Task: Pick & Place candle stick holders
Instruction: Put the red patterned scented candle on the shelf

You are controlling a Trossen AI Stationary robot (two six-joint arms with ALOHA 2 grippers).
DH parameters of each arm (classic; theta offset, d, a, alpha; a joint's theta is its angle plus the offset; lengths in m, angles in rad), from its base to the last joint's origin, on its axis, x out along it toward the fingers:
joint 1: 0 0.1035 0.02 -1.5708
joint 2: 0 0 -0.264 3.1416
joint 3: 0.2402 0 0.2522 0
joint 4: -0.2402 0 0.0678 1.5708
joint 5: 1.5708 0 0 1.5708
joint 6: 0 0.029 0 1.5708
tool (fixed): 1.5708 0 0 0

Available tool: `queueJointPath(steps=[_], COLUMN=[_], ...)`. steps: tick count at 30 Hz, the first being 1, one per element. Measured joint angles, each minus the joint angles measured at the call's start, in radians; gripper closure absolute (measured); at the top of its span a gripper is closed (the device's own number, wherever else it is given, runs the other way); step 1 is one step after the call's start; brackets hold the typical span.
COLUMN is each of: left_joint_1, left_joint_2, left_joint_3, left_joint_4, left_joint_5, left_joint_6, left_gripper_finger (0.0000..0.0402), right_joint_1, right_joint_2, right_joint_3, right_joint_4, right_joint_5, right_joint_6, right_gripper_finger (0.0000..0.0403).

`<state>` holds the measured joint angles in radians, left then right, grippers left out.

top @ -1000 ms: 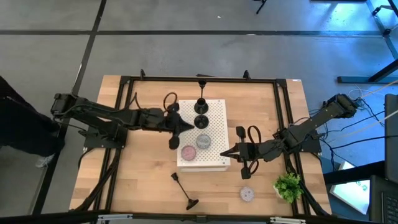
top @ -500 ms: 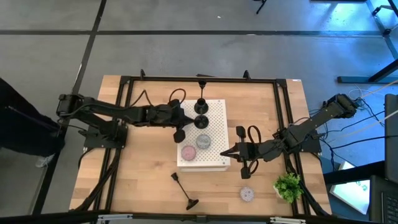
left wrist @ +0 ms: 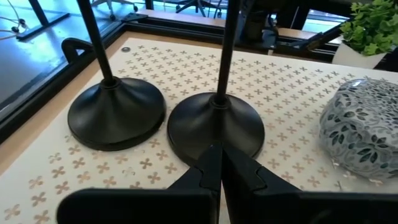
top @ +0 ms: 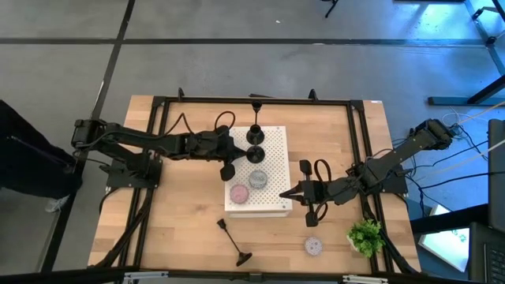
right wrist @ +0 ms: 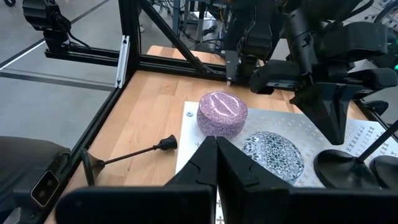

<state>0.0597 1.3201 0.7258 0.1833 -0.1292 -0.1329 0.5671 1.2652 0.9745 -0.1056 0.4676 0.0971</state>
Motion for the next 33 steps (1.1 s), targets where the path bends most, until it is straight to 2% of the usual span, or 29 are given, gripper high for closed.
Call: queueJointPath(steps=[33], left_joint_1=[0.0], left_joint_2=[0.014], left_joint_3=[-0.001], left_joint_4=[-0.009], left_joint_5=[0.0], left_joint_6=[-0.002], left_gripper_finger=[0.04], right_joint_1=[0.0], right_joint_2=[0.0], right_joint_3=[0.0], right_joint_4=[0.005], right_joint_5=[0.0], right_joint_6=[0.0], right_gripper_finger=[0.0403])
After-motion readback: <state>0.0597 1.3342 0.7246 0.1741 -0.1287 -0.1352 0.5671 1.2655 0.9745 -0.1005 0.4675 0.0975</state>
